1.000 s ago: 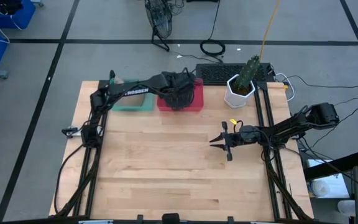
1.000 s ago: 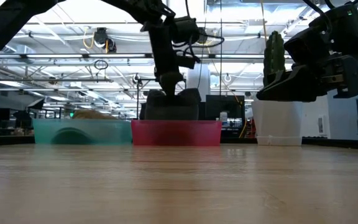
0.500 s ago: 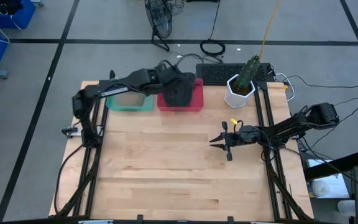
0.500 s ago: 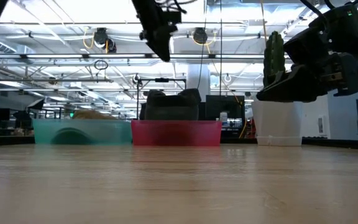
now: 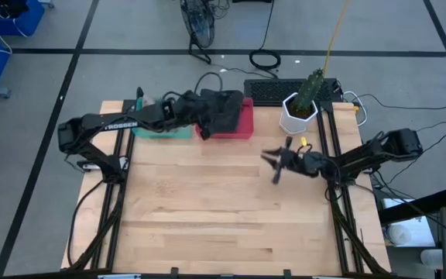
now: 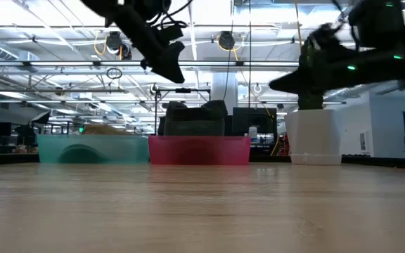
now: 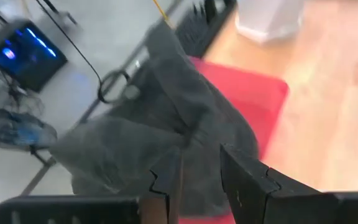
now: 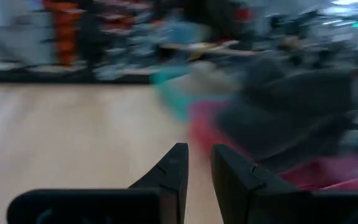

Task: Pick & Place hat
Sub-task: Put the black cap into the red bin

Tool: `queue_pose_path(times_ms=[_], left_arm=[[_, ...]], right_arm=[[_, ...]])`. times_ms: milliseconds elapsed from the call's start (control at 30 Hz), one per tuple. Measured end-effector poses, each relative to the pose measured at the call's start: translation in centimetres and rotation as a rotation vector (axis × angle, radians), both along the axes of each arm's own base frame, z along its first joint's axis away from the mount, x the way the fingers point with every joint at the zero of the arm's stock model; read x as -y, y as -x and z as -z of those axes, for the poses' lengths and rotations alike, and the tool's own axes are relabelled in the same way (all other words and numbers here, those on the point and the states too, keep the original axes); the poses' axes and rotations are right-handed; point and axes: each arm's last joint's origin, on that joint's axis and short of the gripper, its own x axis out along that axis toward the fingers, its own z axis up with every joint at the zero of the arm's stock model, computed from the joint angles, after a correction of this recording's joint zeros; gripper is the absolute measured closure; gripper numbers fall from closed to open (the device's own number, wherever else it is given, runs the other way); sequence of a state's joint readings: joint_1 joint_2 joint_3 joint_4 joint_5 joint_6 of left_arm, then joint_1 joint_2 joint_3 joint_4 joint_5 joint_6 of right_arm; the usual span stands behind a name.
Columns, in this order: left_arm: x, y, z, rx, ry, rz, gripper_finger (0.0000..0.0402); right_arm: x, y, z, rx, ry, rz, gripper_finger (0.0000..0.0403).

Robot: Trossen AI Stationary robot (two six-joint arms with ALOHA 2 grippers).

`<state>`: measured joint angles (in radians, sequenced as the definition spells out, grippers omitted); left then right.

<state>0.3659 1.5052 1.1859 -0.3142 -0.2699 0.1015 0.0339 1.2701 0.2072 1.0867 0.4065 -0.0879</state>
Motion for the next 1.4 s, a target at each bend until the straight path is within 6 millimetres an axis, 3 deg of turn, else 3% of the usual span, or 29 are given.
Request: queue_pose_path(times_ms=[300,467,600,867,1100,1400], left_arm=[[-4.0,2.1,2.5,0.253,-0.093,-0.047,0.0289],[-5.3,3.6,4.4,0.373,-0.082,-0.027,0.0289],[-5.7,4.3,5.1,0.439,-0.077,0.004,0.0289],[-5.7,5.1,6.6,0.383,-0.102,-0.025,0.0289],[-7.0,5.0,8.3,0.379,-0.107,-0.084,0.0289],[-8.4,3.4,12.2,0.356,-0.077,-0.104,0.0289]], right_arm=[[6.4,-5.8,-4.1,-0.104,-0.033,0.02,0.0396],[10.3,-7.9,-5.3,-0.088,-0.047,0.091,0.0397],[13.4,-9.4,-5.4,-0.061,-0.089,0.1,0.0401],[18.7,-13.0,-3.3,-0.079,-0.155,0.155,0.0402],[20.6,-14.4,-1.2,-0.092,-0.212,0.174,0.0402],[20.7,-14.4,-0.8,-0.117,-0.199,0.175,0.0402]])
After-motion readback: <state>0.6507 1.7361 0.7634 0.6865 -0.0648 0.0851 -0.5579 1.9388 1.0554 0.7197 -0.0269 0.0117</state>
